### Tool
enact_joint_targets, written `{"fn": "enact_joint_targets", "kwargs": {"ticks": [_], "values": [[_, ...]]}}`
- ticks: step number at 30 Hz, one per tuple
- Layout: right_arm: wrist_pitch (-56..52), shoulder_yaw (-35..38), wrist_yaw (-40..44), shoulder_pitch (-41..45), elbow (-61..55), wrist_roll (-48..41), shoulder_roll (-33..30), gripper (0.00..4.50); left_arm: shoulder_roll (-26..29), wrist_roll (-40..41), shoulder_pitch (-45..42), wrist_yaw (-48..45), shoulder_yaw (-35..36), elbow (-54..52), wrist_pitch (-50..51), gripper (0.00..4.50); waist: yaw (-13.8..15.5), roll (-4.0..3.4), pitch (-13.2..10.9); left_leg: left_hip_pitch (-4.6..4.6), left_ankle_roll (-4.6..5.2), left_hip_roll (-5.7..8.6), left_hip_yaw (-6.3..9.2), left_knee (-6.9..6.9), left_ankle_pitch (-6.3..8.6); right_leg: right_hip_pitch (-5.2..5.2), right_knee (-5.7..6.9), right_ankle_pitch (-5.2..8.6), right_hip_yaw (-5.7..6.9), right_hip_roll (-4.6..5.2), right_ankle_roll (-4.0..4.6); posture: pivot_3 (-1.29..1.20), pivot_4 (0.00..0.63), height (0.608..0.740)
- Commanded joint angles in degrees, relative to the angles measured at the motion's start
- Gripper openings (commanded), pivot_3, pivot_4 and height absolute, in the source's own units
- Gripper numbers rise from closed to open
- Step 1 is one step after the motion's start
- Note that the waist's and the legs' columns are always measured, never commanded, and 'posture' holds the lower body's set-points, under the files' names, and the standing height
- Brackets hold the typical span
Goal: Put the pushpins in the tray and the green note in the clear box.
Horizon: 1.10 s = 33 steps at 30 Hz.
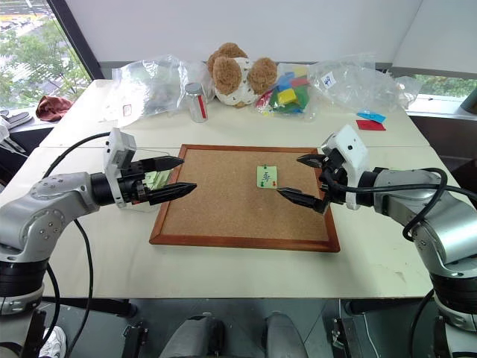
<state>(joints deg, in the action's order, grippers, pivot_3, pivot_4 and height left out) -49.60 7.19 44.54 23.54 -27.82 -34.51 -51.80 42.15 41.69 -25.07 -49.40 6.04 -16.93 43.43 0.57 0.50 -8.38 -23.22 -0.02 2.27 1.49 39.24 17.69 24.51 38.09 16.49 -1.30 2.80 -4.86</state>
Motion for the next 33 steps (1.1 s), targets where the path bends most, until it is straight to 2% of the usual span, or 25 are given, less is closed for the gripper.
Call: {"fn": "enact_joint_targets", "kwargs": {"ticks": [1, 23, 30, 33], "values": [[1.07, 0.83, -0.18, 0.86, -1.04, 0.16, -0.23, 4.5, 0.2, -0.92, -0.8, 0.82, 1.55, -0.5, -1.43, 4.45, 0.0, 0.0, 0.0, 0.0, 0.0, 0.0, 0.0, 0.0, 0.0, 0.0, 0.0, 0.0, 0.0, 0.0, 0.0, 0.0, 0.15, 0.74], [0.97, 0.45, -2.57, 0.41, -1.32, 0.89, 0.8, 4.5, -0.67, -3.32, 0.12, 1.06, -0.28, -1.27, -2.04, 4.45, 0.0, 0.0, 0.0, 0.0, 0.01, 0.0, 0.0, 0.0, 0.0, 0.0, 0.0, 0.0, 0.0, 0.0, 0.0, 0.0, 0.15, 0.74], [1.1, -0.21, -3.13, 0.65, -1.07, 1.45, 1.38, 4.5, -2.53, -8.63, 0.52, 2.77, -3.95, -0.28, -5.04, 4.45, 0.02, 0.0, 0.0, 0.0, 0.0, 0.0, 0.0, 0.0, 0.0, 0.0, 0.0, 0.0, 0.0, 0.0, 0.0, 0.0, 0.15, 0.74], [1.24, -1.0, -3.5, 0.94, -0.97, 2.03, 2.07, 4.5, -5.48, -12.82, -0.03, 5.29, -6.84, 2.97, -7.59, 3.6, 0.05, -0.01, 0.01, 0.0, 0.0, 0.0, -0.01, 0.0, 0.0, 0.0, 0.0, 0.0, 0.0, 0.0, 0.0, 0.0, 0.15, 0.74]]}}
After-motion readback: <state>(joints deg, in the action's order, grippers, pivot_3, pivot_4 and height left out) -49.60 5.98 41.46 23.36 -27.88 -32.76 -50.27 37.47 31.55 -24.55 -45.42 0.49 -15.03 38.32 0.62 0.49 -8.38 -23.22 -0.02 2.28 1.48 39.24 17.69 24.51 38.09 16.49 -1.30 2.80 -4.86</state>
